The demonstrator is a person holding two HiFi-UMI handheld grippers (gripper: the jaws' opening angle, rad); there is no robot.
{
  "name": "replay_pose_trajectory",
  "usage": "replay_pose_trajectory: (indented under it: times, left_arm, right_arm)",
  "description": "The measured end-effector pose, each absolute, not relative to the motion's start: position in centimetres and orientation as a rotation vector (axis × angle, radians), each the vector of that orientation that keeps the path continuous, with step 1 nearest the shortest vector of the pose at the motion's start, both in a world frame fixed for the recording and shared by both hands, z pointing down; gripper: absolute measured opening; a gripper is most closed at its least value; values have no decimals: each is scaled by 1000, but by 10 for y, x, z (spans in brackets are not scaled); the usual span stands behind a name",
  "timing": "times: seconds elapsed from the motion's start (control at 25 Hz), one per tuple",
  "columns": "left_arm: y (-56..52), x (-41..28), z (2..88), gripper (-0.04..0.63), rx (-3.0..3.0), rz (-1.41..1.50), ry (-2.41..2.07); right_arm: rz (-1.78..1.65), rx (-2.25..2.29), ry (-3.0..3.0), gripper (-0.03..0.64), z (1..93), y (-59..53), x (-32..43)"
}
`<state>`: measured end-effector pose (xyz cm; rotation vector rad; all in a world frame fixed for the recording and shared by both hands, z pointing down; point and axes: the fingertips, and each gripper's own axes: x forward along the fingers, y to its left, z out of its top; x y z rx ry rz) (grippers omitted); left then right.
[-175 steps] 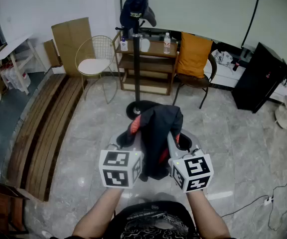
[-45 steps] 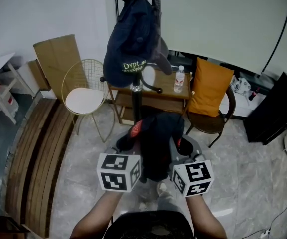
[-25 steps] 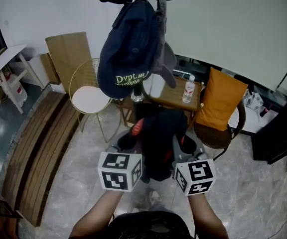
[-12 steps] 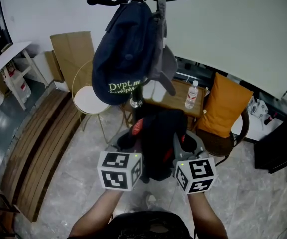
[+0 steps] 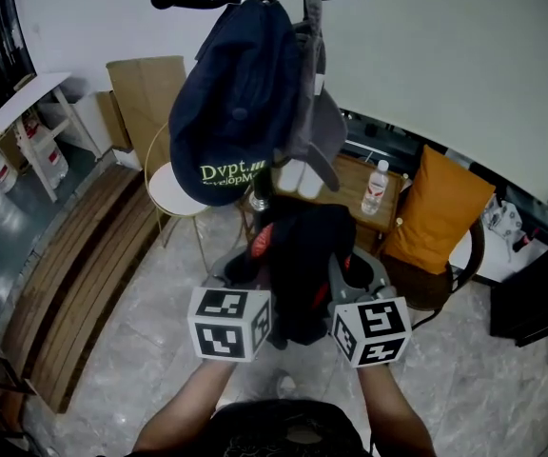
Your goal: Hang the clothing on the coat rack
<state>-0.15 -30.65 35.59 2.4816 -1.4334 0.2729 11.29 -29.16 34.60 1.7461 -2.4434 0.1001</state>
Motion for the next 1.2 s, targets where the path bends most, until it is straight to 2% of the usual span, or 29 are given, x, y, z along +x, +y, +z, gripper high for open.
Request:
replay_pose_trajectory:
  times: [1.2]
  left_arm:
    - [-328, -4, 369, 35, 2320, 279, -1679]
  right_arm:
    - [124, 1490, -2637, 20, 364, -341, 103]
